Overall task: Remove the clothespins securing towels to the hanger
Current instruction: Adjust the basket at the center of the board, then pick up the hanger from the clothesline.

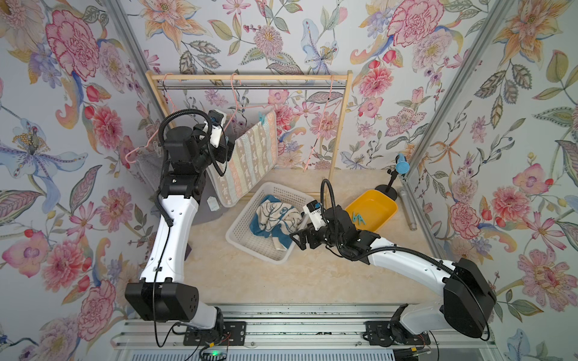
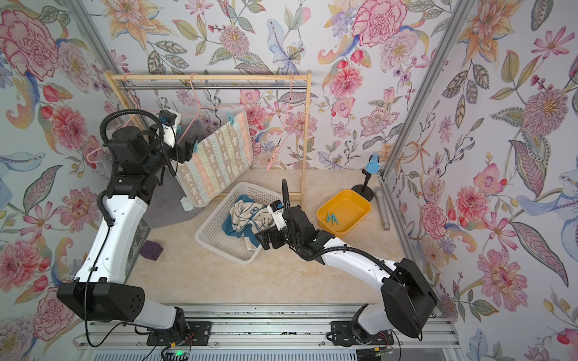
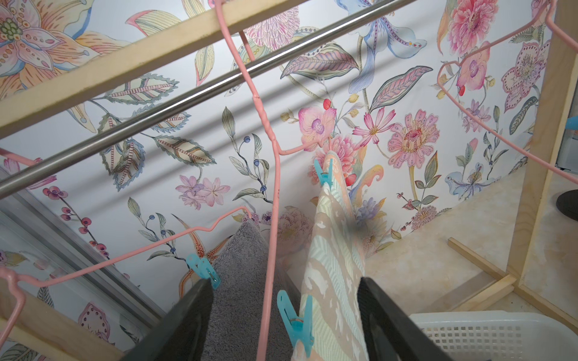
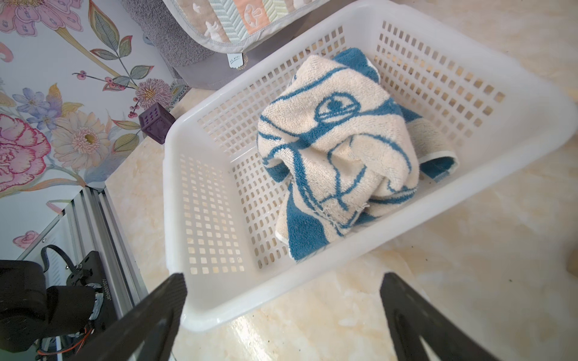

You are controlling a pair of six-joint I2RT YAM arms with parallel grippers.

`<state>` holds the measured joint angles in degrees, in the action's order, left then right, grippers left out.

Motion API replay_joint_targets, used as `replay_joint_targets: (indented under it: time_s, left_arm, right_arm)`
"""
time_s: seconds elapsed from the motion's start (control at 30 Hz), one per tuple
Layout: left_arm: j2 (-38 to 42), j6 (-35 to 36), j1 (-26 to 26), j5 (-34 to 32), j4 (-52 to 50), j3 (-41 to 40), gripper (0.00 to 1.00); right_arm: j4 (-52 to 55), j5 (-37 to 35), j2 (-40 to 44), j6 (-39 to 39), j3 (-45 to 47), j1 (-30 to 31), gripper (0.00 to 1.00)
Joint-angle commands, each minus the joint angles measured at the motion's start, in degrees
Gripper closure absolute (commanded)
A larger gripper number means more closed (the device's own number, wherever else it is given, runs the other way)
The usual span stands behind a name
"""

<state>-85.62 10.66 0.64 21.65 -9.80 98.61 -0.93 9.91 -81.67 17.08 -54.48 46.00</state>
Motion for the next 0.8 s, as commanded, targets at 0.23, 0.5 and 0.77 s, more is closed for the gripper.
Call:
replay_joint_targets:
  time_s: [0.23,0.5,0.77]
  left_arm:
    - [-2.66,-2.51,-2.62,1.37,3.05,3.18,0.26]
    - [-6.38,-1.9,-2.93,4.59,-0.4,6.42,0.32]
    - [-9.41,-1.55,-2.93,8.9,-3.03,9.76,0.49]
  right_arm:
    - [-6.88,-1.24,5.32,-3.75,5.34,0.17,0.0]
    - [-8.04,-1.63,5.73,-3.91,6.5,0.14,0.0]
    - [-8.38,-1.5,5.82,-3.52,7.08,-0.02,0.0]
